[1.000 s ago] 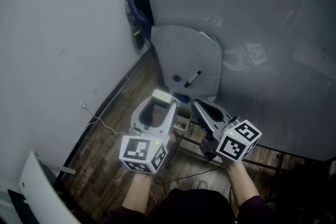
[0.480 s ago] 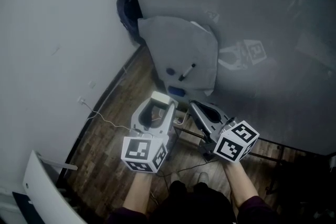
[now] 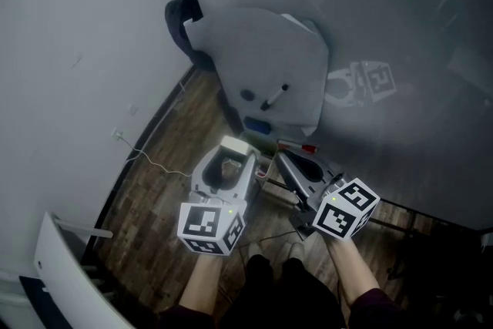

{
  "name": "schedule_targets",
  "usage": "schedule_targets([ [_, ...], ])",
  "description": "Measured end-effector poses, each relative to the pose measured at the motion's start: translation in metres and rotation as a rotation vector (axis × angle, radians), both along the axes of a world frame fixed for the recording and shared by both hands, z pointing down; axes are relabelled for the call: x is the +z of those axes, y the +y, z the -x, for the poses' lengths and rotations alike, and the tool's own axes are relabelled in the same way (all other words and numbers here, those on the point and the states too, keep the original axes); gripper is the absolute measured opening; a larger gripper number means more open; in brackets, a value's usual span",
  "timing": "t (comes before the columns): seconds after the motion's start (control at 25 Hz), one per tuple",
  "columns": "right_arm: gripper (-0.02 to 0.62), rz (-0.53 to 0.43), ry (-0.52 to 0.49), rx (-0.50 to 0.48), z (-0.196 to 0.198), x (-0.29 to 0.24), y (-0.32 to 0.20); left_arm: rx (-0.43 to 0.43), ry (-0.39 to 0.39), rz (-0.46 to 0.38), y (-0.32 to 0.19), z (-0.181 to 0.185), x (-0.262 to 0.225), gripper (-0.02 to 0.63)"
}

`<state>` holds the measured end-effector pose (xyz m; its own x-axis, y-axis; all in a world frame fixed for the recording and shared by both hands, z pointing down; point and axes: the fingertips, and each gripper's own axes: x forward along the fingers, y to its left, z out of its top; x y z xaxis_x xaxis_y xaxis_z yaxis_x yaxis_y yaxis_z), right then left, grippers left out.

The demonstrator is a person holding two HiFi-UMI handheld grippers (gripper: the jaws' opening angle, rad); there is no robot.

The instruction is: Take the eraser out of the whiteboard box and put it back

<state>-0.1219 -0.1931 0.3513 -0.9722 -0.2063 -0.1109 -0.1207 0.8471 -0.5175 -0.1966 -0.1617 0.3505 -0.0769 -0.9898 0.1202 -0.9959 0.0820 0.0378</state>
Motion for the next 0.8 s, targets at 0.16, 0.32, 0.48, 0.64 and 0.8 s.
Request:
schedule_targets([
  [0.16, 0.003, 0.009, 0.004, -0.006, 0.004, 0.007, 0.000, -0.003, -0.004, 0.013, -0.002, 0.003, 0.008, 0.235],
  [0.32, 0.003, 0.022, 0.014, -0.006, 0.006, 0.013, -0.001, -0.007, -0.003, 0.031, -0.004, 0.006, 0.017, 0.235],
  [0.48, 0.003, 0.042, 0.024, -0.006, 0.007, 0.019, -0.003, -0.013, -0.008, 0.052, -0.008, 0.009, 0.029, 0.235],
  [0.64, 0.003, 0.068, 0.037, -0.005, 0.009, 0.030, -0.004, -0.014, 0.001, 0.076, -0.012, 0.013, 0.046, 0.235],
  [0.8, 0.003, 0.088, 0.052, -0.009, 0.011, 0.052, -0.007, -0.014, 0.009, 0.098, -0.018, 0.015, 0.072, 0.235],
])
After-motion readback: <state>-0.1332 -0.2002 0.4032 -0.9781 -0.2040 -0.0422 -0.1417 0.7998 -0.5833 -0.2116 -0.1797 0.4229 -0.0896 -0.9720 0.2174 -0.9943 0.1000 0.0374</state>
